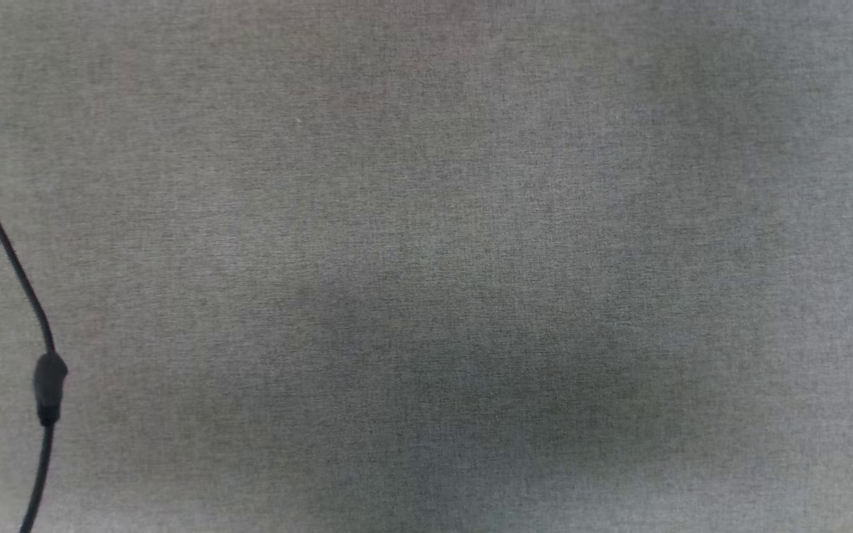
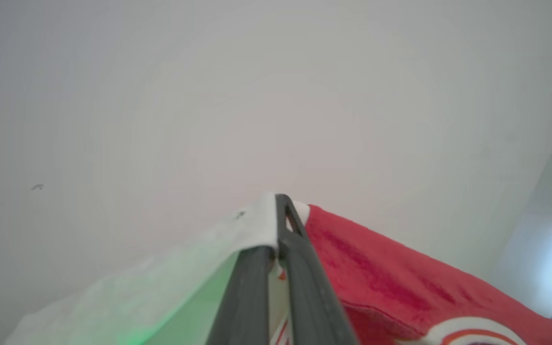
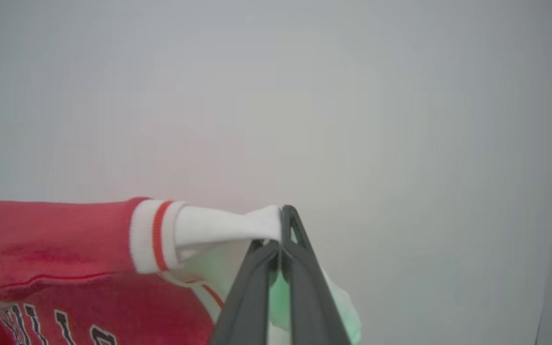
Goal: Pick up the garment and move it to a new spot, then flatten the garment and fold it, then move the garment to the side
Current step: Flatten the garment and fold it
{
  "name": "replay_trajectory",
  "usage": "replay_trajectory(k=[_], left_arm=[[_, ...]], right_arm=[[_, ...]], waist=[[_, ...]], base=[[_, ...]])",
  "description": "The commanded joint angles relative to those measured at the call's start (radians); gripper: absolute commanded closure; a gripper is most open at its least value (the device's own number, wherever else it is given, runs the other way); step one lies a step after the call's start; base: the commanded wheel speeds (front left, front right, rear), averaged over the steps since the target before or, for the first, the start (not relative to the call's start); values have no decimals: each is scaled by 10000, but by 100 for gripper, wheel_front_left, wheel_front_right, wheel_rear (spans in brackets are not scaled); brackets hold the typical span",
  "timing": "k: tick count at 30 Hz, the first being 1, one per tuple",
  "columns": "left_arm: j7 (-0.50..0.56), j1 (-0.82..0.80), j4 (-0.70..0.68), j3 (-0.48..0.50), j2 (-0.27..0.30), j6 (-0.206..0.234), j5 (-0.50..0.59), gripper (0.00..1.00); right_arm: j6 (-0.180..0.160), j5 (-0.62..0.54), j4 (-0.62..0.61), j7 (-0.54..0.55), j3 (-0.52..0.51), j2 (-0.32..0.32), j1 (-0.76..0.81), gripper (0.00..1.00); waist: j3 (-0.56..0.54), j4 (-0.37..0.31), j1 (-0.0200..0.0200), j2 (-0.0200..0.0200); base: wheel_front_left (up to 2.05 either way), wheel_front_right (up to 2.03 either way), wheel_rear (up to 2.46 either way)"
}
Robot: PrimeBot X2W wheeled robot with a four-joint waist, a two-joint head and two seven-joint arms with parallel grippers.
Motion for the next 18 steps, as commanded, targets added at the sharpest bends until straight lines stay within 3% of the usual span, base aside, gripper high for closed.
replay_trajectory(k=[1,5,7,13,18], left_arm=[[-64,52,194,56,-24,-57,-192,100],[553,1054,-178,-177,-257,-103,-935,100],[856,2112,-869,-498,-42,-107,-1346,100],[1028,6167,-3122,-864,684,-111,-2882,100],[699,9071,-4670,-1203,1194,-112,-3583,100]], right_arm=[[-8,-54,347,-282,89,-66,-107,100],[-8,364,772,-457,761,-266,613,100],[-6,831,640,-382,1190,-456,1310,100],[-6,2351,-897,-99,2299,-1303,4659,100],[-6,3420,-2396,468,2332,-1879,7401,100]], waist=[[-80,87,0,0],[-196,238,0,0],[-238,296,0,0],[-562,318,0,0],[-893,383,0,0]], base=[[0,0,0],[0,0,0],[0,0,0],[0,0,0],[0,0,0]])
